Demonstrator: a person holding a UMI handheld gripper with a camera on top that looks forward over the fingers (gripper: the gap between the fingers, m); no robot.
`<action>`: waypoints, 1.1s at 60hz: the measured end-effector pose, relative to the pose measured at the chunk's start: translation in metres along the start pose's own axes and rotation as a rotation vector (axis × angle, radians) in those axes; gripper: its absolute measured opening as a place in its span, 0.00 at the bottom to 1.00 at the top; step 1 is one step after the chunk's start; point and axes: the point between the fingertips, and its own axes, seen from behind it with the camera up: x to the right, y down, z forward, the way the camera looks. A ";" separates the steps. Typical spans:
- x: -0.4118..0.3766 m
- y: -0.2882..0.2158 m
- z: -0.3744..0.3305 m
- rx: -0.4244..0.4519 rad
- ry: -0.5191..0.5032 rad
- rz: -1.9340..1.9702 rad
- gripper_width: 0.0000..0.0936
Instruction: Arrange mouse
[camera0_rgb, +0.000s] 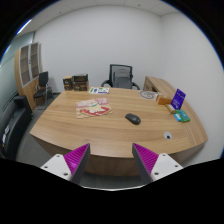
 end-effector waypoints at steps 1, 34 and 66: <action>0.000 0.000 0.000 0.000 -0.001 0.002 0.92; 0.063 0.013 0.029 -0.008 0.072 0.036 0.93; 0.144 0.016 0.102 -0.004 0.098 0.055 0.92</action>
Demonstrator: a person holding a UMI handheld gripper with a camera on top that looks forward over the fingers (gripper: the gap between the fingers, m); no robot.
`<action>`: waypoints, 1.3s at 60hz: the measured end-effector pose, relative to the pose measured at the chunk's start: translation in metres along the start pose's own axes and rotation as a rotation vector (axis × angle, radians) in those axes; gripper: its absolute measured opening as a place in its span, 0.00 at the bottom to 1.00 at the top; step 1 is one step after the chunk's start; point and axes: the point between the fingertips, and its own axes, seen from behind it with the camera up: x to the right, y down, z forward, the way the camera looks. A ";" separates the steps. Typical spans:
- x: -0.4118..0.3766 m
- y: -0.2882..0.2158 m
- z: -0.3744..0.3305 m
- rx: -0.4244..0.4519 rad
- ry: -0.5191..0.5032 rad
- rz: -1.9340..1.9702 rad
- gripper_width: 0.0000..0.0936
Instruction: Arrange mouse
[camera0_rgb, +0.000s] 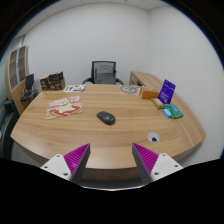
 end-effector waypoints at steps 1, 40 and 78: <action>0.000 -0.001 0.004 0.001 -0.003 -0.001 0.93; -0.006 -0.029 0.197 0.005 -0.029 -0.031 0.93; -0.012 -0.066 0.295 0.003 -0.035 -0.028 0.92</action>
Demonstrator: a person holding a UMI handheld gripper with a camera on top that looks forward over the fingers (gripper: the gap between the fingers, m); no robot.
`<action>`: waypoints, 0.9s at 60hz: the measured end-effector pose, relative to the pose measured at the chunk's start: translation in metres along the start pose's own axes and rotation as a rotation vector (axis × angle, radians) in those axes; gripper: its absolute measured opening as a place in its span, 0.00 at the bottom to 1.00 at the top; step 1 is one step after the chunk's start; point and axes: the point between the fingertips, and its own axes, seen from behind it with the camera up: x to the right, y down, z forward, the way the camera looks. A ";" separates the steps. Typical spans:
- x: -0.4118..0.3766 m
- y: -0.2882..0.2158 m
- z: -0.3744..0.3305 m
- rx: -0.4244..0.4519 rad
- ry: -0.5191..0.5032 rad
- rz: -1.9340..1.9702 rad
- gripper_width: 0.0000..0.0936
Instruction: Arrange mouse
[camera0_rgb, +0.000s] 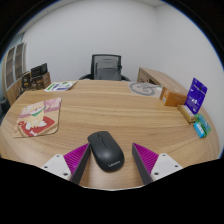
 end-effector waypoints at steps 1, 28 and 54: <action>0.000 -0.001 0.002 0.000 0.000 0.003 0.92; 0.004 -0.020 0.033 -0.037 -0.005 0.042 0.77; 0.003 -0.019 0.011 -0.077 0.052 0.091 0.33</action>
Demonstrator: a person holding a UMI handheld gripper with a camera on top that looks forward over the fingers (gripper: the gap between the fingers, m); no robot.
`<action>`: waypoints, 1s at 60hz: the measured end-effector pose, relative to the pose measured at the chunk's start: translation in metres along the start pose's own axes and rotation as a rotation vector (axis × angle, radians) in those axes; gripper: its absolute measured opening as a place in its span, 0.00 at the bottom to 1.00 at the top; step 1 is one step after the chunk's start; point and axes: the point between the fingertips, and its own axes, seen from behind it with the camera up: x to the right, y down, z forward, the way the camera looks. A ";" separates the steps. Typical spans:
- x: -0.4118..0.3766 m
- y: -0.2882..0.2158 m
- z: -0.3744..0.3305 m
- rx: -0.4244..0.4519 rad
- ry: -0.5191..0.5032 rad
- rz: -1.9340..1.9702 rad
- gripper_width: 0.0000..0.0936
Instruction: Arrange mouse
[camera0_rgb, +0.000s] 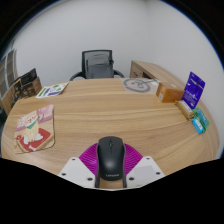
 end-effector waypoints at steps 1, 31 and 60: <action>0.001 -0.003 -0.004 0.003 0.005 0.006 0.33; -0.195 -0.163 -0.090 0.232 -0.159 -0.089 0.33; -0.317 -0.045 0.005 0.063 -0.201 -0.141 0.36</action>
